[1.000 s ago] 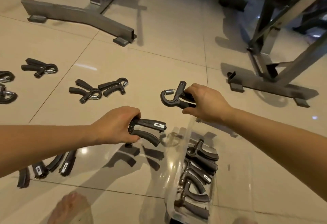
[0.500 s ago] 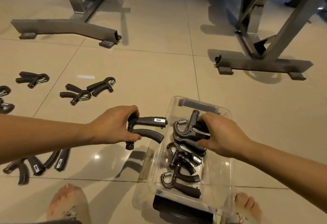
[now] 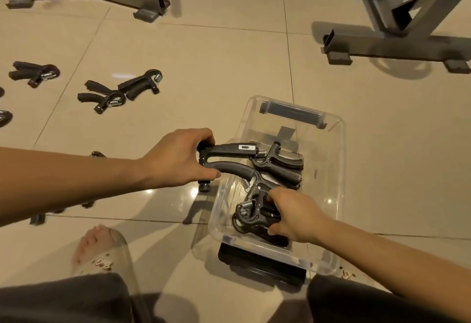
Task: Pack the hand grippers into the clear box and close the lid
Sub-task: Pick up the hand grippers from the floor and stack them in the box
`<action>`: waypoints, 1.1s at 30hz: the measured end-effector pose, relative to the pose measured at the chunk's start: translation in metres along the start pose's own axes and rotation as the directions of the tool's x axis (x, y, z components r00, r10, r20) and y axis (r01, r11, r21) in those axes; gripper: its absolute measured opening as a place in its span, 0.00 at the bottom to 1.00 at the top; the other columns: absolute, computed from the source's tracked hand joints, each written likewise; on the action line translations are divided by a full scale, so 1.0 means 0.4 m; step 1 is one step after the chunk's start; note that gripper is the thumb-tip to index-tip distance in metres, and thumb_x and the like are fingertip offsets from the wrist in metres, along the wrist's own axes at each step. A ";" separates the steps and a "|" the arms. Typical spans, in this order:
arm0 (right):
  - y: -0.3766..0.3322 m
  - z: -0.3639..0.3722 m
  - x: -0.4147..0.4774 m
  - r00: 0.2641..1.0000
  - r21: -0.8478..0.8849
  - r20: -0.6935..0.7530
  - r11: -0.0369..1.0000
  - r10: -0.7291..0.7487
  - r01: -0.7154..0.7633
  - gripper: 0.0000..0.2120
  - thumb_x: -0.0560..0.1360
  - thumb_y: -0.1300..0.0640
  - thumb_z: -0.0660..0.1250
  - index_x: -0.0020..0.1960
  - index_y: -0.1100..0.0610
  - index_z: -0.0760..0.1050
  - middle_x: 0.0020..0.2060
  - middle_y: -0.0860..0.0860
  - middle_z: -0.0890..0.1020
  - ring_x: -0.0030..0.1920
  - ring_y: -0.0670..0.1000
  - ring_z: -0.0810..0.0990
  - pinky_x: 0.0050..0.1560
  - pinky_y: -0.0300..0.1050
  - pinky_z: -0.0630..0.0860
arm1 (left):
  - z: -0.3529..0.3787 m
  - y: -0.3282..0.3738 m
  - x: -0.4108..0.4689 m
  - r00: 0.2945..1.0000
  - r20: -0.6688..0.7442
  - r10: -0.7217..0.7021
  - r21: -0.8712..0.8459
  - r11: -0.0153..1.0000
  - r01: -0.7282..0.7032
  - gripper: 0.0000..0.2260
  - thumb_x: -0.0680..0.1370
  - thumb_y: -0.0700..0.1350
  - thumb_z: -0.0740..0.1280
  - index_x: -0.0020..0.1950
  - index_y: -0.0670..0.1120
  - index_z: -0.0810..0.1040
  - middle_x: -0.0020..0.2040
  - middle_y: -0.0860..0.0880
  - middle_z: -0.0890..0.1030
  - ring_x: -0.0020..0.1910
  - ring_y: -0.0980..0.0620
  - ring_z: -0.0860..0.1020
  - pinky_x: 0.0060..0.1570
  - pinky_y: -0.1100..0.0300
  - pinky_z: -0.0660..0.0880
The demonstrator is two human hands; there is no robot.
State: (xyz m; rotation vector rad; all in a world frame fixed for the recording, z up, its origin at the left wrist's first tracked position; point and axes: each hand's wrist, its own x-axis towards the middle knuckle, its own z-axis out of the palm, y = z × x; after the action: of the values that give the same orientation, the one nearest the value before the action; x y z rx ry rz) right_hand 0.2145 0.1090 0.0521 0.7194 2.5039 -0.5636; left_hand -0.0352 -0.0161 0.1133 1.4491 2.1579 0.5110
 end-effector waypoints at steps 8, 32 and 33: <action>-0.016 0.072 0.064 0.996 0.009 0.089 1.000 0.007 -0.008 0.26 0.65 0.45 0.80 0.56 0.53 0.73 0.53 0.51 0.80 0.52 0.54 0.79 0.51 0.50 0.78 | 0.016 -0.011 -0.001 0.999 -0.017 -0.028 -0.038 0.999 0.027 0.17 0.66 0.58 0.78 0.49 0.55 0.76 0.44 0.58 0.81 0.46 0.58 0.79 0.49 0.51 0.78; 0.015 0.083 0.090 0.959 0.245 0.179 0.933 0.222 -0.262 0.21 0.69 0.50 0.79 0.59 0.55 0.82 0.51 0.52 0.84 0.51 0.53 0.82 0.52 0.45 0.79 | 0.038 0.009 -0.007 0.999 -0.015 -0.035 -0.150 0.988 0.032 0.17 0.65 0.55 0.80 0.48 0.56 0.77 0.43 0.58 0.82 0.46 0.61 0.79 0.49 0.57 0.77; 0.013 0.071 0.088 0.960 0.290 0.175 0.921 0.217 -0.261 0.21 0.69 0.50 0.79 0.59 0.55 0.81 0.52 0.52 0.84 0.52 0.53 0.82 0.54 0.47 0.79 | 0.037 0.009 -0.007 0.999 -0.017 -0.032 -0.150 0.988 0.030 0.17 0.65 0.55 0.80 0.48 0.56 0.77 0.43 0.58 0.82 0.46 0.62 0.79 0.50 0.56 0.78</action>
State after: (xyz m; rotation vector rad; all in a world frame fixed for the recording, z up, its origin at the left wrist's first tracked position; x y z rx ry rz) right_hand 0.2005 0.1122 0.0089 1.0486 2.1777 -0.8960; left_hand -0.0230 -0.0169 0.1040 1.3323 2.1046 0.6641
